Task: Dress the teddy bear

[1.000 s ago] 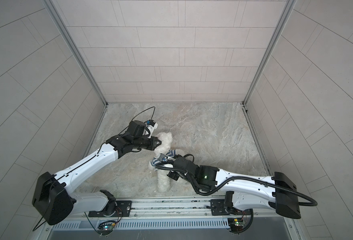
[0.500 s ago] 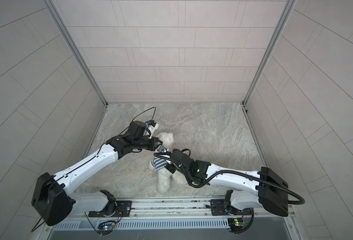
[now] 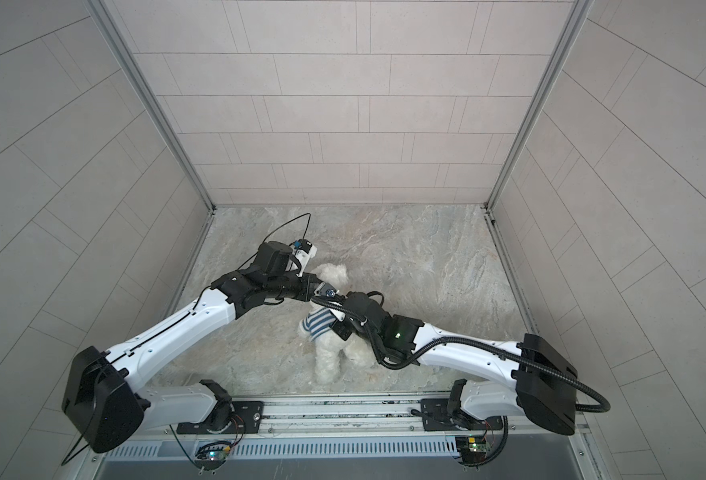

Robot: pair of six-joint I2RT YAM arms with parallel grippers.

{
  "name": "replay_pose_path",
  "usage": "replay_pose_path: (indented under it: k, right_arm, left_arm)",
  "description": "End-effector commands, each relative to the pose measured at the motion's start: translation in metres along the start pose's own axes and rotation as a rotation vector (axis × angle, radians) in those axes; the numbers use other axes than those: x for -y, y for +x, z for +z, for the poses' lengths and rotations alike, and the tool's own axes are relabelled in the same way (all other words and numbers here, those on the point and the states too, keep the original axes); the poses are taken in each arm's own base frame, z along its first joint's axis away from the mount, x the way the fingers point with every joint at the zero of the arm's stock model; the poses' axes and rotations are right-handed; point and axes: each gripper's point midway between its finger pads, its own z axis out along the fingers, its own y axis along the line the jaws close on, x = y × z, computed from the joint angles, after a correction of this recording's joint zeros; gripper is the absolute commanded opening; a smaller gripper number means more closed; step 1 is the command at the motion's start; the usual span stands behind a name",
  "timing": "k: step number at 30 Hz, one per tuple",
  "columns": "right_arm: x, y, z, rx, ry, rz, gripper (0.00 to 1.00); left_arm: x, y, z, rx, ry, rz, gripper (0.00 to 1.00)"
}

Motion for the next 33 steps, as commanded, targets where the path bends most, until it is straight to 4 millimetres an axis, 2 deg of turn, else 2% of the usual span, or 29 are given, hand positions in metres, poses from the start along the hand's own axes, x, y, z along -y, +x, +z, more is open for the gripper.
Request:
replay_pose_path:
  k: [1, 6, 8, 10, 16, 20, 24, 25, 28, 33]
  right_arm:
    - [0.003, -0.010, -0.026, 0.064, -0.013, 0.046, 0.12]
    - [0.021, 0.006, -0.046, 0.065, 0.061, 0.117, 0.21]
    - [0.022, 0.026, -0.046, 0.021, 0.075, 0.140, 0.27]
    - [0.021, 0.034, -0.047, 0.007, 0.068, 0.166, 0.32]
    - [0.008, 0.054, -0.051, 0.015, -0.006, 0.247, 0.59]
    - [0.008, 0.055, -0.061, 0.078, -0.031, 0.305, 0.71]
    - [0.009, 0.052, -0.070, 0.148, -0.066, 0.358, 0.75]
    - [0.009, 0.052, -0.071, 0.163, -0.080, 0.371, 0.76]
    - [0.011, 0.058, -0.071, 0.189, -0.106, 0.417, 0.78]
    - [0.010, 0.066, -0.065, 0.185, -0.143, 0.445, 0.79]
  left_arm:
    - [0.003, -0.012, -0.008, 0.047, 0.023, 0.003, 0.00]
    - [-0.007, -0.014, -0.009, 0.050, 0.010, -0.007, 0.00]
    - [-0.007, -0.015, -0.010, 0.055, 0.016, -0.007, 0.00]
    - [-0.007, -0.015, -0.010, 0.057, 0.017, -0.002, 0.00]
    - [-0.003, -0.026, -0.015, 0.117, 0.050, 0.019, 0.00]
    - [0.002, -0.031, -0.020, 0.153, 0.081, 0.035, 0.00]
    - [0.009, -0.033, -0.026, 0.184, 0.115, 0.059, 0.00]
    - [-0.001, -0.040, -0.031, 0.208, 0.102, 0.048, 0.00]
    - [-0.004, -0.049, -0.044, 0.252, 0.129, 0.048, 0.00]
    - [0.007, -0.062, -0.063, 0.324, 0.219, 0.067, 0.00]
